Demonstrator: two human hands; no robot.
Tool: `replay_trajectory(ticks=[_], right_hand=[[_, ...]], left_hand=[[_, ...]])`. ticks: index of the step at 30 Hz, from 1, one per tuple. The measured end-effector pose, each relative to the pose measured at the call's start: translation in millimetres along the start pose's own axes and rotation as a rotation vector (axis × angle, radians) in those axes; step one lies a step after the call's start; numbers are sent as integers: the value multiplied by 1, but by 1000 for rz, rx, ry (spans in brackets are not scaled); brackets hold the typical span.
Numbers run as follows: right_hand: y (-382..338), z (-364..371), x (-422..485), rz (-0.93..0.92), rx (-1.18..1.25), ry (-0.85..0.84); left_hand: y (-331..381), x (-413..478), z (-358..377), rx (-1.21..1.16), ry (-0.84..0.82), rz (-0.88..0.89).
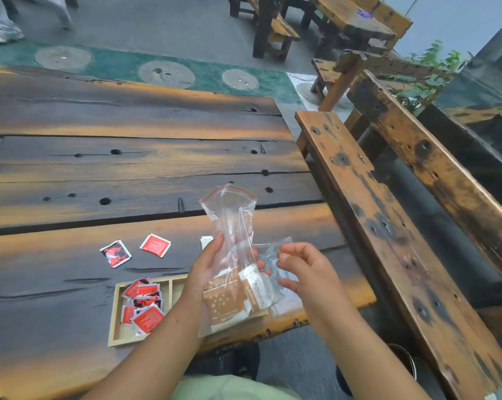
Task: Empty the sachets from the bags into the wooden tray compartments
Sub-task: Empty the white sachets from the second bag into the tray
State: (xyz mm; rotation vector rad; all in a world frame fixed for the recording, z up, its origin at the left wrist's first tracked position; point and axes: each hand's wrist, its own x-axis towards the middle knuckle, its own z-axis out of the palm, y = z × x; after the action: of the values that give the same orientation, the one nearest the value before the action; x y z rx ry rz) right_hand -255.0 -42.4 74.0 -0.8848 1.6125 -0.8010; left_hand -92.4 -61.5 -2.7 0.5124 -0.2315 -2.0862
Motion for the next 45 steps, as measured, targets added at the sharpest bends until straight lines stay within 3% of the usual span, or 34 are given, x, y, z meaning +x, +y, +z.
replay_trajectory(ticks=[4,7,17,24,31,45], right_hand=[[31,4,-3,214,212,-235],[48,8,-9,255,184,-337],[81,10,-12,423,174,-316],[91,6,-17,497,157,-363],[100,2,-21,637,267,-313],[111,0,-24,632,286,-289]], left_hand=[[-7,3,-12,-24,1,-40],[-11,4,-21,26,37,-120],[-38,1,-49,-46,265,-218],[-40,0,-70,80,287,-198],[-58,-6,-72,39,338,-281],[-73,-8,-77,-6,354,-375]])
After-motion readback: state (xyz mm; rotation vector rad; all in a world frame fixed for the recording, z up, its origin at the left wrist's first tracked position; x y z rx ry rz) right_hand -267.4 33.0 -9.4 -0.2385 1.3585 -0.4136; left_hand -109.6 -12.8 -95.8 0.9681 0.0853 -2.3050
